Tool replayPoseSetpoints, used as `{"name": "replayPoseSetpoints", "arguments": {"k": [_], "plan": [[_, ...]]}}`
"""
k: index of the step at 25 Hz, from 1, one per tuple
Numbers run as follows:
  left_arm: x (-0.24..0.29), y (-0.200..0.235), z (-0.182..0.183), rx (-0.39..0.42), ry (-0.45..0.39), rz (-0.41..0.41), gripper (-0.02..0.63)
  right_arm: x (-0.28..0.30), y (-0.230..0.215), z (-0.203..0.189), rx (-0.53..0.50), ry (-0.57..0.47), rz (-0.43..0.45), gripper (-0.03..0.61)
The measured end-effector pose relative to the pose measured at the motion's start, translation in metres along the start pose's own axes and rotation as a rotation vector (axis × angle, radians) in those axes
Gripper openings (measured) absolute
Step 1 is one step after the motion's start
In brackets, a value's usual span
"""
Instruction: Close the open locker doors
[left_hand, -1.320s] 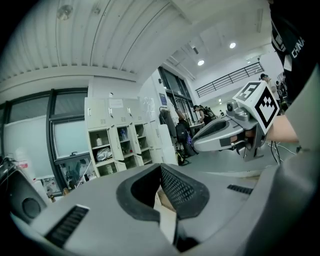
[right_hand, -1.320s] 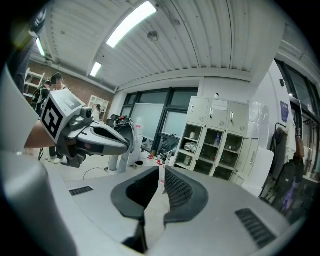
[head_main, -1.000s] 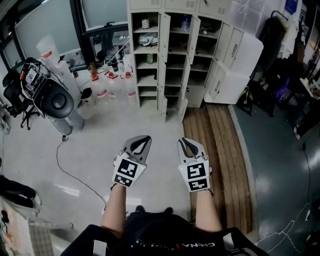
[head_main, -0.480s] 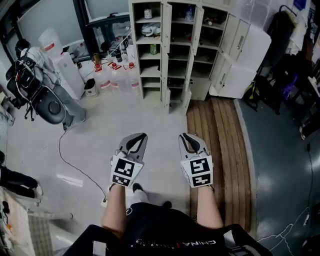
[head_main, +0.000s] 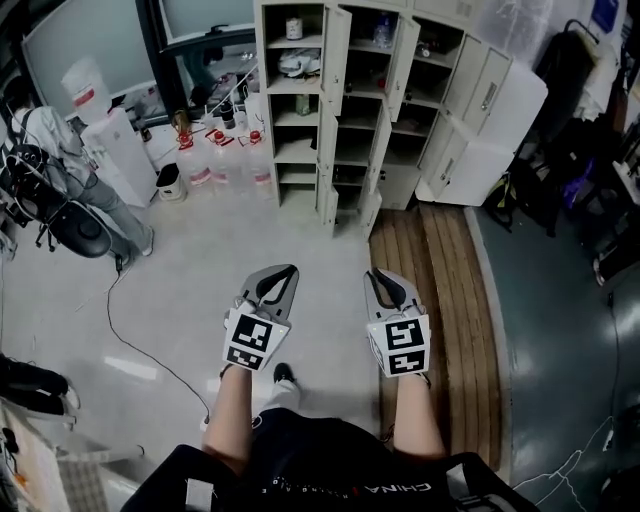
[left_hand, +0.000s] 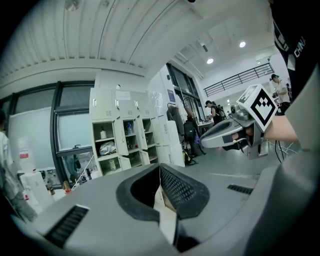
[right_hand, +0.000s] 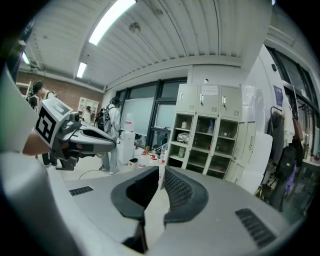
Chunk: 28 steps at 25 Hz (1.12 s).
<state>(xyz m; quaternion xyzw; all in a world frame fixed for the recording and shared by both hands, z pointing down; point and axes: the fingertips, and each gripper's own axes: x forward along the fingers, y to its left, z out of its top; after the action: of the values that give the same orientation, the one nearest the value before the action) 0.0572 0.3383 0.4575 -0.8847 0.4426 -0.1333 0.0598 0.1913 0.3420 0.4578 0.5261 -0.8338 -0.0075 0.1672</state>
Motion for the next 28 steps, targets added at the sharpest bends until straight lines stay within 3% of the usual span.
{"name": "replayPoseSetpoints", "arguments": {"k": [14,28], "plan": [[0.069,0.159,-0.010,0.014,-0.032,-0.075,0.021,0.152,0.014,0.060,-0.006,0.013,-0.079,0.058],[0.101,0.223,-0.031,0.010,-0.036,-0.115,0.021,0.230,0.032,0.071,-0.010,0.054,-0.078,0.058]]}}
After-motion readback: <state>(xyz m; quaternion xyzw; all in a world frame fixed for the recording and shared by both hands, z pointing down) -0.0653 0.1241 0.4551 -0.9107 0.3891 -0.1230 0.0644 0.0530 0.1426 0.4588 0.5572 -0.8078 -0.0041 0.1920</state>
